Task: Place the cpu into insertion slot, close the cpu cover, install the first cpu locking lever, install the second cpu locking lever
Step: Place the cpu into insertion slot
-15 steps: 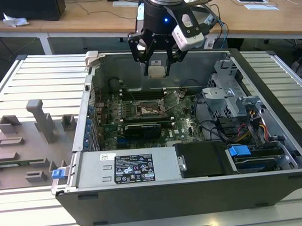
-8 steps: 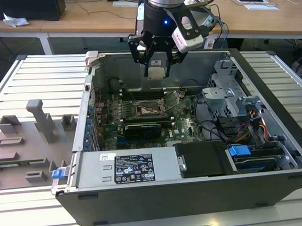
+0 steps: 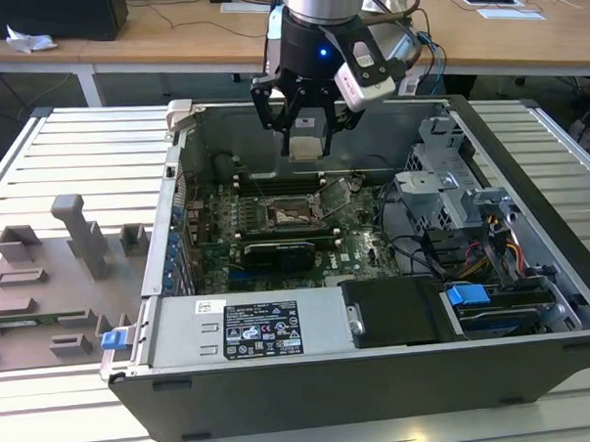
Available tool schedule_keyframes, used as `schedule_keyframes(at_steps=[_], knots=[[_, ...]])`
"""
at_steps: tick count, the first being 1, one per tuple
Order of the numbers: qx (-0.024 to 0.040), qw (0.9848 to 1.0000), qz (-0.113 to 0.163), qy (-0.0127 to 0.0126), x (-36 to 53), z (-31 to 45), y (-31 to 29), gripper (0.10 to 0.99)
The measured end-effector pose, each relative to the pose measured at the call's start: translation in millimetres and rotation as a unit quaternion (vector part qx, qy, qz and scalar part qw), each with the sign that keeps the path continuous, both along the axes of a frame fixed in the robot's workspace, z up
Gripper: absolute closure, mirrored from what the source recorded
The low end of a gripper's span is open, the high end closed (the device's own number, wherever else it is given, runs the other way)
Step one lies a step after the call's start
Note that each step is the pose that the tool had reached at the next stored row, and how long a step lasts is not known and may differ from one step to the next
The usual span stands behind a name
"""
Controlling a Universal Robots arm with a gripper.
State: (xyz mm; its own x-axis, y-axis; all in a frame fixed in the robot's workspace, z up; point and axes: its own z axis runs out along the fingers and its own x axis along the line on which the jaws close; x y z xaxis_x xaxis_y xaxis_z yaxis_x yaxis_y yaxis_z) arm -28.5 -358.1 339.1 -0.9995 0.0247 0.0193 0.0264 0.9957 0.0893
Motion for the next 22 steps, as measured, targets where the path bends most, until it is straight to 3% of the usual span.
schedule_keyframes(at_steps=[22], knots=[[0.0000, 1.0000, 0.000, 0.0000, 0.0, -17.6, 0.0, 0.541]])
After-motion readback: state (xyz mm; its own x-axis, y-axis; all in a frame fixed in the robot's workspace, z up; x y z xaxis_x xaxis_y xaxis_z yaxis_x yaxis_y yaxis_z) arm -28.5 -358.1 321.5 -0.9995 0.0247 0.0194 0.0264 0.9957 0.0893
